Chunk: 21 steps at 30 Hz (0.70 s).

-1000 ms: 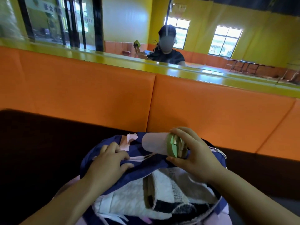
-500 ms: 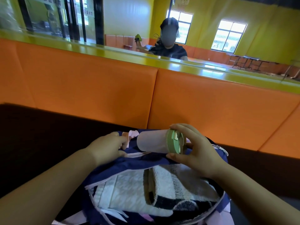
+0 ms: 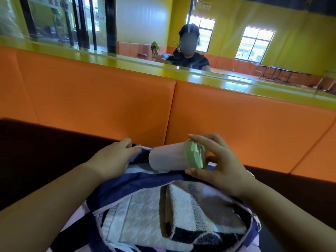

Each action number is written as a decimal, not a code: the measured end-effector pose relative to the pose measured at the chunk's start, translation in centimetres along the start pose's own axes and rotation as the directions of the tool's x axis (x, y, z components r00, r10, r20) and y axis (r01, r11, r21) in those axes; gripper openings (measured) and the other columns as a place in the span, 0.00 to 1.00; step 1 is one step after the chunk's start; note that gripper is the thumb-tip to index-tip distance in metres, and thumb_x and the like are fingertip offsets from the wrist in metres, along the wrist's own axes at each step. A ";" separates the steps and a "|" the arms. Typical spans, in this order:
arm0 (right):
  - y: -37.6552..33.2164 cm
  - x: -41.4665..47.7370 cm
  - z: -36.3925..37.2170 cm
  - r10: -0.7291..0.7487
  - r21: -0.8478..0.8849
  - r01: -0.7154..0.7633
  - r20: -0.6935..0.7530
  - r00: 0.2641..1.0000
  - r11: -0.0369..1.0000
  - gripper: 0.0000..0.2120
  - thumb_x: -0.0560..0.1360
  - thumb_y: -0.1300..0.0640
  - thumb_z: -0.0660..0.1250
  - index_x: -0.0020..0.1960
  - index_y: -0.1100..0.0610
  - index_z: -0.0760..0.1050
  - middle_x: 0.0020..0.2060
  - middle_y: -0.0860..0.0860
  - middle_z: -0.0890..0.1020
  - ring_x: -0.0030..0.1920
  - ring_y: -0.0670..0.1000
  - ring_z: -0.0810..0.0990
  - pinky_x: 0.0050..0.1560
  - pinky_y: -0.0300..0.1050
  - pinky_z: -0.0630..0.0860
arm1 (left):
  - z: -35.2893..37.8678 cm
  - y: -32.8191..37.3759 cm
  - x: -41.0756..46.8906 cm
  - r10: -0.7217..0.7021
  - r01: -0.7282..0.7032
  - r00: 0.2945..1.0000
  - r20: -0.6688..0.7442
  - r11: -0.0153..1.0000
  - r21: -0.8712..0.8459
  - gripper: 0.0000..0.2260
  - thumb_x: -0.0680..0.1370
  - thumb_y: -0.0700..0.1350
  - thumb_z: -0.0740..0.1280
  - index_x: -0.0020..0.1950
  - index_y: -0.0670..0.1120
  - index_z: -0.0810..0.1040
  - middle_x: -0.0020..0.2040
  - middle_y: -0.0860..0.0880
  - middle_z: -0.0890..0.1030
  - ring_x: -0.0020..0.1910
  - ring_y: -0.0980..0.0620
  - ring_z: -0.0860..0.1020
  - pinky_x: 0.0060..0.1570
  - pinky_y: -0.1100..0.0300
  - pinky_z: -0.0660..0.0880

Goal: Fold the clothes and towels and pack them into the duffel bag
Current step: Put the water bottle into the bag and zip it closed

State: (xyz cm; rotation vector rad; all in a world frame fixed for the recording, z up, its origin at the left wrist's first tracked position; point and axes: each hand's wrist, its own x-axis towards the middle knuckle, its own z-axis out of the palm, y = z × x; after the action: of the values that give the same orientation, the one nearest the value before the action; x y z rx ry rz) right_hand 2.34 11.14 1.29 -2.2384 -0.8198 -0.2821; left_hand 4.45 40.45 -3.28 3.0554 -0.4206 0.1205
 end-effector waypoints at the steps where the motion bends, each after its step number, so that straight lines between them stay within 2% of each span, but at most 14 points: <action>1: -0.1 0.3 0.3 -0.031 -0.049 0.031 0.014 0.999 0.998 0.36 0.66 0.51 0.77 0.70 0.43 0.65 0.60 0.43 0.68 0.61 0.44 0.70 0.57 0.45 0.76 | -0.1 -0.2 0.0 -0.033 0.031 0.999 0.033 0.999 0.040 0.28 0.76 0.48 0.63 0.73 0.59 0.56 0.56 0.49 0.66 0.47 0.48 0.70 0.42 0.54 0.72; 3: -0.4 1.0 1.1 -0.072 -0.138 0.076 0.031 0.997 0.988 0.38 0.65 0.50 0.77 0.71 0.45 0.63 0.60 0.41 0.68 0.60 0.41 0.69 0.57 0.40 0.74 | -0.4 -0.6 -0.1 -0.101 0.092 0.992 0.074 0.989 0.120 0.37 0.73 0.54 0.66 0.73 0.65 0.46 0.63 0.49 0.63 0.51 0.46 0.70 0.44 0.55 0.71; 5: -0.8 2.0 1.8 -0.070 -0.180 0.075 0.031 0.997 0.981 0.39 0.65 0.48 0.77 0.69 0.48 0.62 0.59 0.40 0.68 0.57 0.39 0.68 0.55 0.36 0.72 | -0.8 -1.0 0.0 -0.133 0.123 0.988 0.081 0.985 0.124 0.41 0.70 0.57 0.68 0.72 0.68 0.42 0.65 0.50 0.62 0.50 0.46 0.71 0.42 0.55 0.70; 8: -1.6 3.7 2.9 -0.141 -0.249 0.156 0.077 0.987 0.956 0.35 0.65 0.49 0.76 0.67 0.53 0.64 0.62 0.46 0.71 0.58 0.45 0.72 0.55 0.42 0.74 | -1.5 -1.3 0.5 -0.145 0.140 0.985 0.092 0.989 0.054 0.45 0.67 0.59 0.71 0.71 0.69 0.41 0.62 0.50 0.64 0.43 0.48 0.72 0.38 0.57 0.69; 11: -2.2 5.6 4.3 -0.269 -0.359 0.307 0.153 0.951 0.881 0.31 0.66 0.51 0.76 0.64 0.58 0.68 0.68 0.54 0.71 0.63 0.55 0.73 0.54 0.51 0.78 | -2.2 -1.4 0.9 -0.147 0.144 0.985 0.086 0.989 0.034 0.48 0.64 0.59 0.73 0.70 0.72 0.41 0.59 0.50 0.67 0.46 0.45 0.76 0.38 0.56 0.72; 14: -2.1 6.8 5.9 -0.377 -0.425 0.458 0.265 0.888 0.780 0.25 0.66 0.55 0.75 0.59 0.61 0.72 0.66 0.58 0.73 0.63 0.59 0.74 0.47 0.51 0.80 | -2.7 -1.4 1.1 -0.142 0.142 0.985 0.096 0.990 0.005 0.50 0.62 0.58 0.75 0.69 0.72 0.40 0.55 0.49 0.67 0.44 0.44 0.75 0.37 0.55 0.72; 16: -1.5 7.3 7.0 -0.390 -0.454 0.494 0.308 0.868 0.741 0.22 0.70 0.55 0.71 0.61 0.59 0.73 0.67 0.57 0.72 0.64 0.59 0.73 0.51 0.51 0.78 | -3.0 -1.4 1.2 -0.142 0.144 0.985 0.101 0.989 -0.019 0.51 0.62 0.56 0.76 0.69 0.72 0.40 0.54 0.50 0.67 0.40 0.47 0.73 0.37 0.55 0.72; 18: -0.9 7.7 7.8 -0.349 -0.471 0.446 0.282 0.894 0.761 0.19 0.73 0.54 0.68 0.63 0.56 0.73 0.65 0.56 0.72 0.63 0.59 0.72 0.56 0.51 0.75 | -3.2 -1.6 1.2 -0.140 0.145 0.985 0.101 0.988 -0.050 0.51 0.61 0.55 0.76 0.69 0.73 0.40 0.52 0.50 0.66 0.39 0.48 0.72 0.35 0.55 0.72; 20: -0.2 7.9 8.8 -0.271 -0.482 0.422 0.352 0.896 0.768 0.17 0.69 0.54 0.70 0.56 0.57 0.79 0.56 0.58 0.78 0.54 0.60 0.75 0.50 0.51 0.79 | -3.3 -1.7 1.1 -0.144 0.150 0.985 0.096 0.987 -0.059 0.51 0.62 0.54 0.76 0.69 0.72 0.42 0.52 0.50 0.65 0.38 0.48 0.71 0.34 0.57 0.70; 21: 0.1 7.9 9.2 -0.258 -0.518 0.441 0.388 0.885 0.732 0.17 0.68 0.53 0.70 0.55 0.58 0.80 0.54 0.58 0.78 0.51 0.61 0.76 0.48 0.52 0.79 | -3.3 -1.7 1.1 -0.148 0.154 0.984 0.096 0.987 -0.054 0.51 0.62 0.53 0.76 0.70 0.72 0.42 0.52 0.50 0.65 0.38 0.48 0.71 0.34 0.57 0.69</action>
State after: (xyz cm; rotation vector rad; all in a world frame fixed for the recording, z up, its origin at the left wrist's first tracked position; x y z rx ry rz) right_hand 8.17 21.27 -2.06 -2.7359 -1.5040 -0.4472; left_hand 5.73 42.00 -0.01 3.0261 -0.1918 -0.0389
